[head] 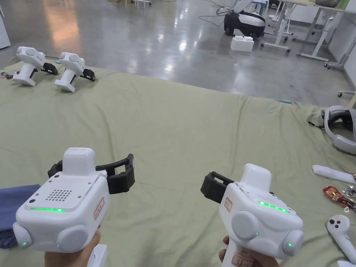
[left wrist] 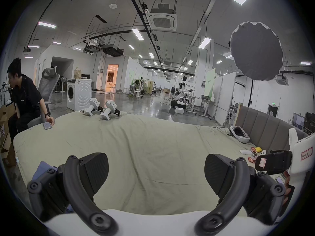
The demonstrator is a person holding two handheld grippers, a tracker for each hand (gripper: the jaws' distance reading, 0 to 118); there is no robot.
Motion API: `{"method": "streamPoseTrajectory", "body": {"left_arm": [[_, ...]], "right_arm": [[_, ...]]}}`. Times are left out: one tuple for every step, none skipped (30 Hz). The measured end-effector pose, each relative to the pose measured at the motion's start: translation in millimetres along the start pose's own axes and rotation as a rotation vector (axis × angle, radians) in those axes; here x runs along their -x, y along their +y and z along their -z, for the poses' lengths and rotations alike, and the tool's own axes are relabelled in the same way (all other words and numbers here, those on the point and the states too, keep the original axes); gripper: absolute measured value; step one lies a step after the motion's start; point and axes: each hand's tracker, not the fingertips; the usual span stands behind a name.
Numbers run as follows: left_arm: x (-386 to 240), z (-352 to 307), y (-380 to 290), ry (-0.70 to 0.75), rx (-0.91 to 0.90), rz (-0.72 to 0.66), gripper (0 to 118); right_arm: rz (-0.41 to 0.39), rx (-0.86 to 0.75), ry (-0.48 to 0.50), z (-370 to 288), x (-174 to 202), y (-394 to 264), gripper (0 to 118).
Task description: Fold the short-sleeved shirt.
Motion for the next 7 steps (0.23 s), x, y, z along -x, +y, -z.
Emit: {"method": "streamPoseTrajectory", "body": {"left_arm": [[-0.1, 0.0, -0.1, -0.003, -0.001, 0.001, 118], [-0.3, -0.5, -0.3, -0.005, 0.000, 0.001, 118], [-0.4, -0.5, -0.4, -0.005, 0.000, 0.001, 118], [-0.5, -0.6, -0.4, -0.004, 0.000, 0.002, 118], [-0.5, -0.6, -0.5, -0.005, -0.001, 0.002, 118], [-0.4, -0.8, -0.5, -0.004, -0.001, 0.001, 118], [-0.2, -0.8, -0.4, -0.004, -0.001, 0.001, 118]], "right_arm": [[-0.006, -0.002, -0.003, 0.5, 0.8, -0.3, 118], [-0.016, -0.007, -0.016, 0.6, 2.3, -1.1, 118], [-0.026, -0.008, -0.013, 0.4, 2.1, -1.1, 118], [-0.023, -0.006, -0.011, 0.4, 1.7, -0.9, 118], [-0.008, 0.003, -0.011, 0.4, 0.4, -0.5, 118], [0.001, 0.003, -0.012, 0.5, -0.5, -0.4, 118], [0.006, -0.018, -0.012, -0.4, -1.3, -1.5, 118]]}}
